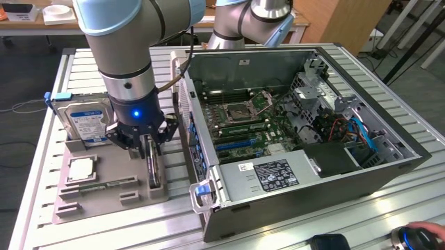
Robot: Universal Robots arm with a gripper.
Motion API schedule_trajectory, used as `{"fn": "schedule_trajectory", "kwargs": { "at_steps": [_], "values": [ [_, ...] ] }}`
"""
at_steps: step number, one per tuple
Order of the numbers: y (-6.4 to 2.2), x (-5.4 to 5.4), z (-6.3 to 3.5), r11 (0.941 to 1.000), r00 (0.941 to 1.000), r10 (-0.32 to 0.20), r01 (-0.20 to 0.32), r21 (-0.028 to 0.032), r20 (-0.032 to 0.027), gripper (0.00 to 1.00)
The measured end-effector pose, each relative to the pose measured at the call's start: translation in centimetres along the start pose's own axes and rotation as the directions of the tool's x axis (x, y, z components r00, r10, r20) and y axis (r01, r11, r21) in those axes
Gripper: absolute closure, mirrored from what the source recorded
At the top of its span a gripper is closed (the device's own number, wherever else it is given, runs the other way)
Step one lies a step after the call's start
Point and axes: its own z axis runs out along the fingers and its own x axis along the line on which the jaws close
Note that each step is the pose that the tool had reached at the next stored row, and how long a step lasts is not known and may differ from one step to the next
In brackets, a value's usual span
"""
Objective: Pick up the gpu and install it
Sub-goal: 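Pick up the gpu and move the gpu toward the slot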
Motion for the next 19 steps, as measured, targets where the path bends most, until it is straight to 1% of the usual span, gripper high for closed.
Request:
{"fn": "schedule_trajectory", "kwargs": {
  "at_steps": [2, 3, 7, 8, 9, 10, 19],
  "values": [
    [-0.05, 0.0, 0.01, 1.0, 1.0, 0.0, 0.0, -0.0071, 0.0, 0.59],
    [-0.05, 0.0, 0.0, 1.0, 1.0, 0.0, 0.0, -0.0081, -0.0001, 0.59],
    [-0.05, 0.0, 0.0, 1.0, 1.0, 0.001, -0.001, -0.0087, -0.0001, 0.59],
    [-0.11, -0.01, 0.0, 0.9999, 1.0, 0.001, -0.001, -0.0118, -0.0002, 0.59],
    [-0.17, -0.01, 0.01, 0.9999, 1.0, 0.001, -0.001, -0.0168, -0.0001, 0.59],
    [-0.18, 0.0, 0.01, 0.9998, 1.0, 0.001, -0.001, -0.0205, -0.0003, 0.59],
    [-0.18, 0.0, 0.01, 0.9998, 1.0, 0.001, -0.001, -0.021, -0.0001, 0.59]
  ]
}}
